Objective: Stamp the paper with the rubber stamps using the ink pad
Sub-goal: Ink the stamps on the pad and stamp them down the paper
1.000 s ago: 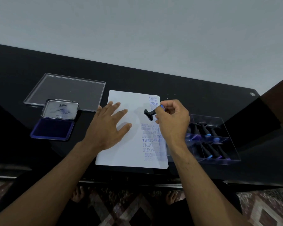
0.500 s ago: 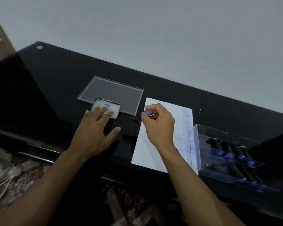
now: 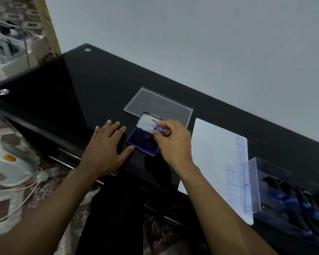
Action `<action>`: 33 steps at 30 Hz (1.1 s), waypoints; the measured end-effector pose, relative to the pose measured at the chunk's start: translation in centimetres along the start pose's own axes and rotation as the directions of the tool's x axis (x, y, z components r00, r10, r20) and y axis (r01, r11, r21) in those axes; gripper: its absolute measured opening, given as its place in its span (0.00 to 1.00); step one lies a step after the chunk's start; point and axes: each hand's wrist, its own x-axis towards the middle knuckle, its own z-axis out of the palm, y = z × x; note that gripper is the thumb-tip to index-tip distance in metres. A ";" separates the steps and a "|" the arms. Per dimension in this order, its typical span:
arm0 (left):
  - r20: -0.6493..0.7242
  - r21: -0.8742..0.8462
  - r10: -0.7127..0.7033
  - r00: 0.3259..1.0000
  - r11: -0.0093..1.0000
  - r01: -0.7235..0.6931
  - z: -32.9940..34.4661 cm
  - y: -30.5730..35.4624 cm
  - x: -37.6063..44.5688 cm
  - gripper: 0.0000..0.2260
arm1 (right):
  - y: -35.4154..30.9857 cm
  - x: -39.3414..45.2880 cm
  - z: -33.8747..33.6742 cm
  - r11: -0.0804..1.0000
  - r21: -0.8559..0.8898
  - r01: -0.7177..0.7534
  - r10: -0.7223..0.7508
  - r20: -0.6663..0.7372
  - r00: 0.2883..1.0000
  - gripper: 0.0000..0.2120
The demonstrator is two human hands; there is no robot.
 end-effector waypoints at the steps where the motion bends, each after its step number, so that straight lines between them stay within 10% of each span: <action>1: -0.002 0.005 -0.002 1.000 1.000 0.002 0.0 -0.1 0.0 0.38 | -0.1 0.0 0.3 1.000 -0.011 0.003 -0.003 0.007 1.000 0.08; 33: -0.022 0.101 -0.013 1.000 0.995 0.015 1.4 -0.5 0.1 0.34 | -0.9 0.9 1.8 0.969 -0.232 0.089 -0.044 0.194 0.980 0.11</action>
